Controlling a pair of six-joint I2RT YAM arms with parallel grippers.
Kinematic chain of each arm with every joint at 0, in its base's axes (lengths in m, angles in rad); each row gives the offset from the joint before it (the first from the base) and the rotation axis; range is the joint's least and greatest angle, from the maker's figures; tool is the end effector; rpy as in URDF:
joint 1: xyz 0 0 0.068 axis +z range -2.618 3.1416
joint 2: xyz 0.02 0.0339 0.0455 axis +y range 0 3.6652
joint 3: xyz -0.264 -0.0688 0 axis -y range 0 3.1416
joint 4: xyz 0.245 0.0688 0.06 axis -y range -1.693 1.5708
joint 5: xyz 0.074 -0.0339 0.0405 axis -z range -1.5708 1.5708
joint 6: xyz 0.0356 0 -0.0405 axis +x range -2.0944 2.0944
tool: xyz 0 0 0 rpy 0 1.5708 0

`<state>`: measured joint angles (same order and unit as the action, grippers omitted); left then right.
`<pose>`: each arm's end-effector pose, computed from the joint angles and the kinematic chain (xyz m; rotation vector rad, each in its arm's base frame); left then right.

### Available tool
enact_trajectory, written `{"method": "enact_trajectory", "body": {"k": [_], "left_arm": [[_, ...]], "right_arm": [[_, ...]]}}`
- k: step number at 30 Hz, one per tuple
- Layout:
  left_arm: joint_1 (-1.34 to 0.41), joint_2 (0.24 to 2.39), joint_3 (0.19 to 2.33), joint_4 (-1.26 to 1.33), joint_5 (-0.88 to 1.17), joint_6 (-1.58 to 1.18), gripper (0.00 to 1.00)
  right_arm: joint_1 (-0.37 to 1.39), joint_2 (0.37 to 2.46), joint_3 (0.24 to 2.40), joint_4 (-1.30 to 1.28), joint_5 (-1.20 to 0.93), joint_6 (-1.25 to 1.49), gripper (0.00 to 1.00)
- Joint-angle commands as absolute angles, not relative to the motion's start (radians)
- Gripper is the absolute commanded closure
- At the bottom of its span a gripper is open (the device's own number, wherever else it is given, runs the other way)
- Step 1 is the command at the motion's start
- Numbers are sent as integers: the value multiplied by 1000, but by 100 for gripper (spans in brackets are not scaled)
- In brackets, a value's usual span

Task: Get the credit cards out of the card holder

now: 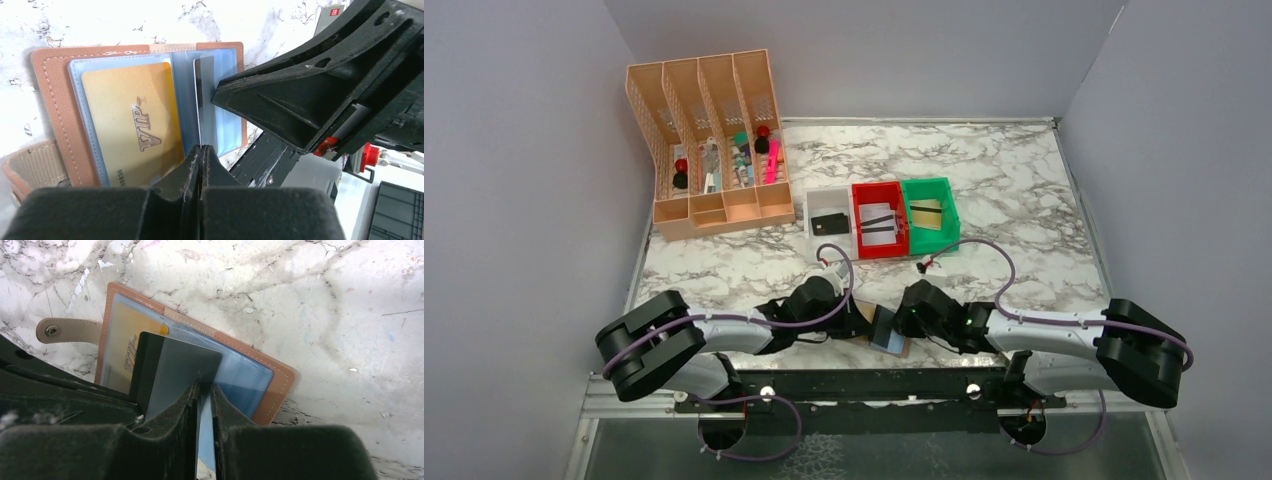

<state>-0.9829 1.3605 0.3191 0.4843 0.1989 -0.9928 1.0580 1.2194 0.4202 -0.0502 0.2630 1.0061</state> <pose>0.1233 -0.1976 0.1329 0.1231 2.4411 -1.2653 0.1133 0.1824 0.1462 0.0594 2.4834 0.6349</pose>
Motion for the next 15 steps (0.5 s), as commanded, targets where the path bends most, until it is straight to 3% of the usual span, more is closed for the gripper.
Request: {"method": "enact_trajectory", "body": {"k": [1,15], "left_arm": [[-972,1288,306,490,178,-969,100],[-925,983,420,-34,-30,-835,100]], "right_arm": [[1055,1253,400,-199,323,1010,82],[1055,1222,432,-214,319,965,81]]}}
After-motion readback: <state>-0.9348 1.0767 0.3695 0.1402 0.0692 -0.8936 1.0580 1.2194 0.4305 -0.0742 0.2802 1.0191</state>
